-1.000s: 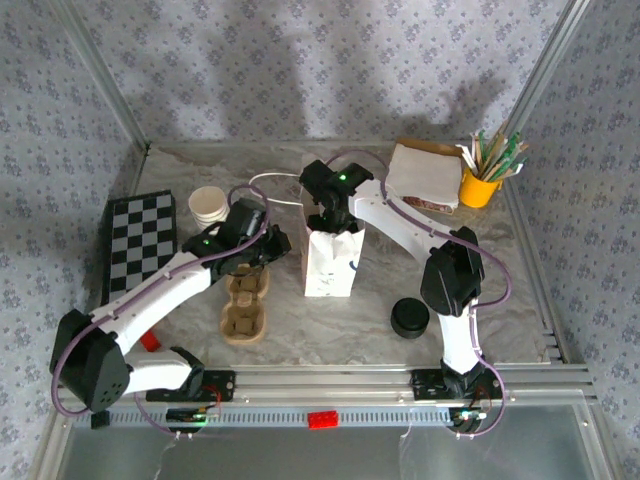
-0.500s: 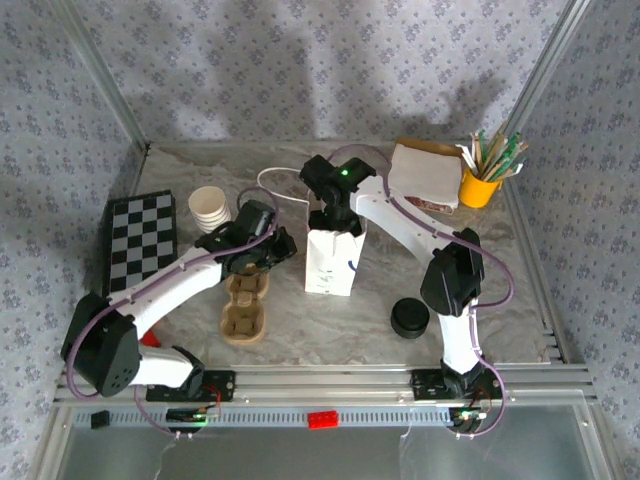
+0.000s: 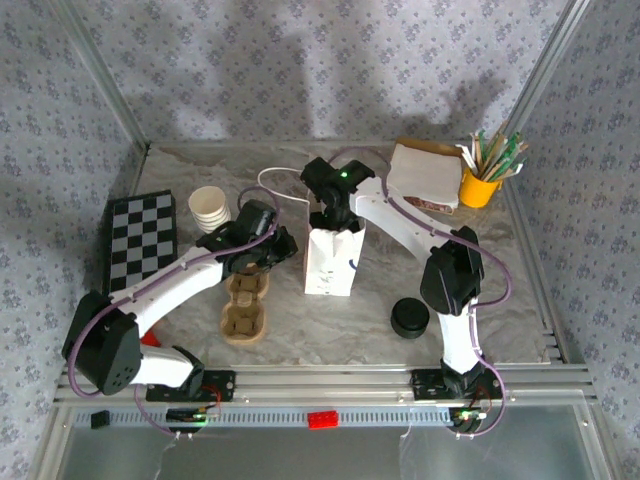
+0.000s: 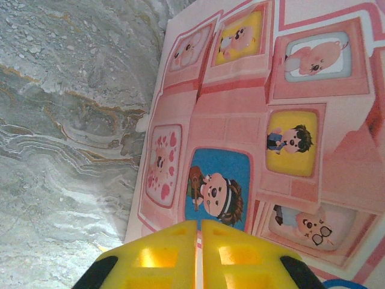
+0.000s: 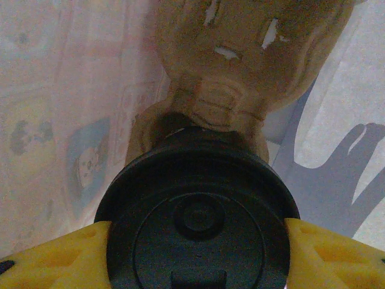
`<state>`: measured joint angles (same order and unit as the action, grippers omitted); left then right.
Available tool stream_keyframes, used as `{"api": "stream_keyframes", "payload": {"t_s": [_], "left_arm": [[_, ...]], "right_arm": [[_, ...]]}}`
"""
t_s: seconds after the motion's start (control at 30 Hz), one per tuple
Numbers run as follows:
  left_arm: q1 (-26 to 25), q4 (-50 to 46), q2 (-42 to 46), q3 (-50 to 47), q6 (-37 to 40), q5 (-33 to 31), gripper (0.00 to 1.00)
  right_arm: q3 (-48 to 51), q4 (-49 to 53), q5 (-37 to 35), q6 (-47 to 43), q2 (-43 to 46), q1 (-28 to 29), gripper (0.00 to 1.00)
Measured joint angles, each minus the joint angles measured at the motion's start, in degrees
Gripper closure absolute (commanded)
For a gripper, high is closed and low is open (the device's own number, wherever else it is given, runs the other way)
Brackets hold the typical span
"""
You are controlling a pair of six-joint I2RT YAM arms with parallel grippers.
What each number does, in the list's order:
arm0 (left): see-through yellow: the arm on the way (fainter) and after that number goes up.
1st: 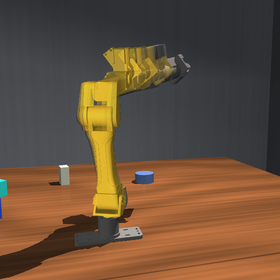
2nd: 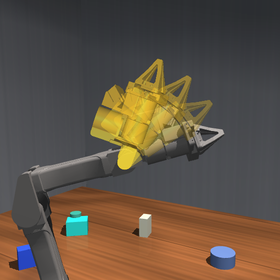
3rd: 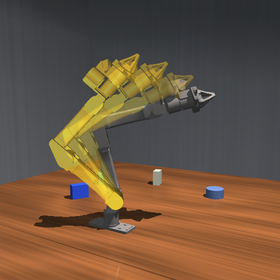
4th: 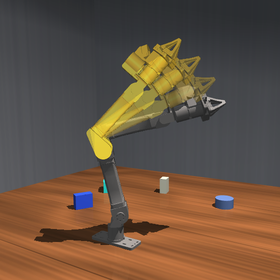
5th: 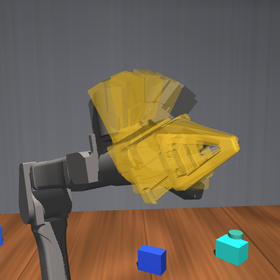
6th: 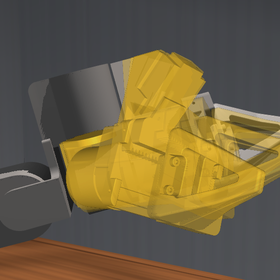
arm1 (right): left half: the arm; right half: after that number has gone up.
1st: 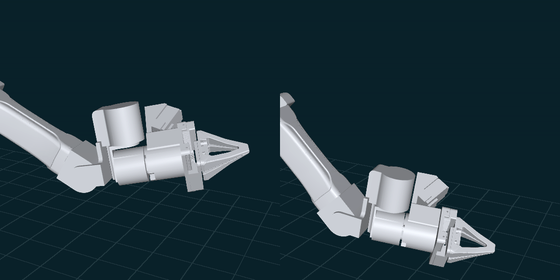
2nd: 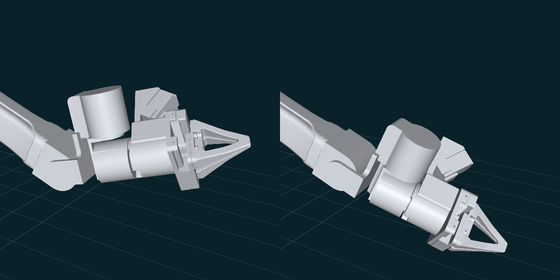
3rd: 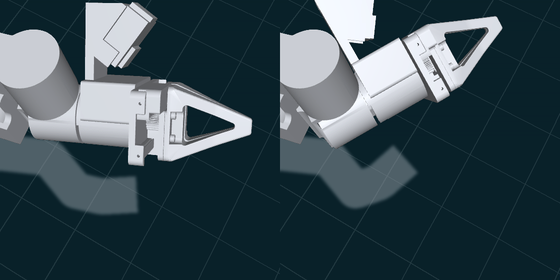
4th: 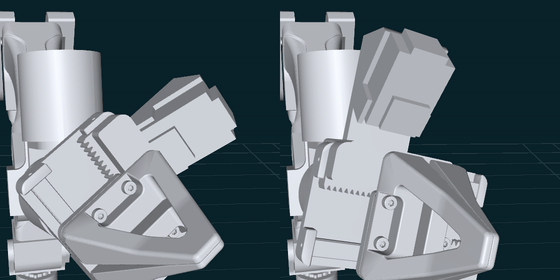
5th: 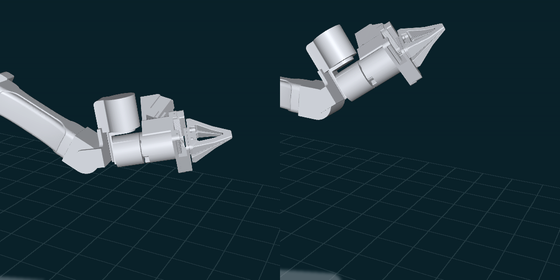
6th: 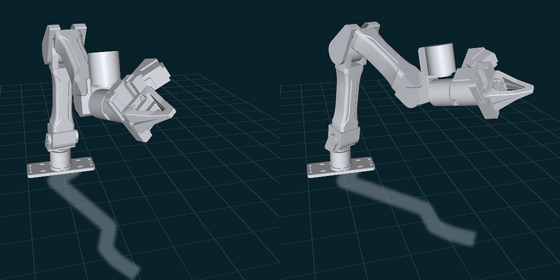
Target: Pack the takeout coffee
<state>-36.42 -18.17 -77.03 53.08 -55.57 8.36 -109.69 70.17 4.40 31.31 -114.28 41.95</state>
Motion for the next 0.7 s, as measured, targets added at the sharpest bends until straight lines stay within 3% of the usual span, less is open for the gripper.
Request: {"api": "stream_keyframes", "payload": {"t_s": [0.7], "left_arm": [[0.0,0.0,0.0,0.0,0.0,0.0,0.89]], "right_arm": [[0.3,-0.5,-0.3,0.4,0.0,0.0,0.33]]}}
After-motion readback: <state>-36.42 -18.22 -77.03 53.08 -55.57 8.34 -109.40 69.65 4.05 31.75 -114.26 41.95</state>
